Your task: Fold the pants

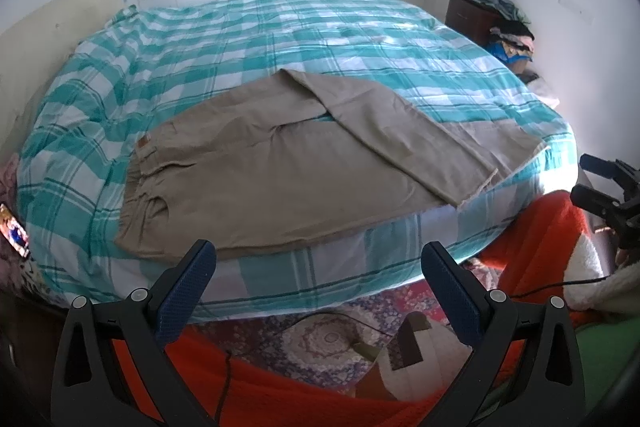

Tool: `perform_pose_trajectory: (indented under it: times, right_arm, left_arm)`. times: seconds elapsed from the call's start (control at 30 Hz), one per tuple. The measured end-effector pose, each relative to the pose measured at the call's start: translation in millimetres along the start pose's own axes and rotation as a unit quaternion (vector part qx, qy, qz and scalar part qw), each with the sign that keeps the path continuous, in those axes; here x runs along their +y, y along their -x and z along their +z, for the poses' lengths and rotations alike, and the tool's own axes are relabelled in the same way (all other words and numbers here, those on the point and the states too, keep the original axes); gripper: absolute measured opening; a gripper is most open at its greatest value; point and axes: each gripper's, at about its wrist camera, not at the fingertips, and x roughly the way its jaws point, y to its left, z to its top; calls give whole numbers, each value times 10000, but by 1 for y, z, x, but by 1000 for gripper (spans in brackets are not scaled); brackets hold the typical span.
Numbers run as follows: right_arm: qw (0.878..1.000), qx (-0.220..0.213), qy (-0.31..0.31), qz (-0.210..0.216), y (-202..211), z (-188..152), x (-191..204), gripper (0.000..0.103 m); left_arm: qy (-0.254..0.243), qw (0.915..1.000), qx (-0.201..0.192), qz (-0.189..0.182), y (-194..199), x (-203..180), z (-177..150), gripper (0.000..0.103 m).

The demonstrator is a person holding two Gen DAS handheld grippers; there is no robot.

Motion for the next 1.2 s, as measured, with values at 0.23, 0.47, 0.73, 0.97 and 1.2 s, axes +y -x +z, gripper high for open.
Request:
perform_pose_trajectory:
  times: [0.23, 0.47, 0.73, 0.97, 1.2]
  right_arm:
    - [10000, 35, -9, -2, -1, 1, 1, 103]
    - [10000, 67, -43, -4, -2, 0, 1, 103]
    - [10000, 76, -47, -4, -3, -1, 1, 103]
    - [10000, 77, -41, -1, -3, -1, 1, 103]
    - [10000, 90, -43, 2, -3, -1, 1, 103]
  left_arm:
    - [17, 10000, 5, -20, -1, 1, 0, 102]
    - [12, 10000, 9, -42, -1, 0, 0, 102]
    - [5, 10000, 25, -50, -1, -1, -1, 102]
    - [13, 10000, 15, -60, -1, -2, -1, 102]
    - [7, 10000, 27, -61, -1, -2, -2, 102]
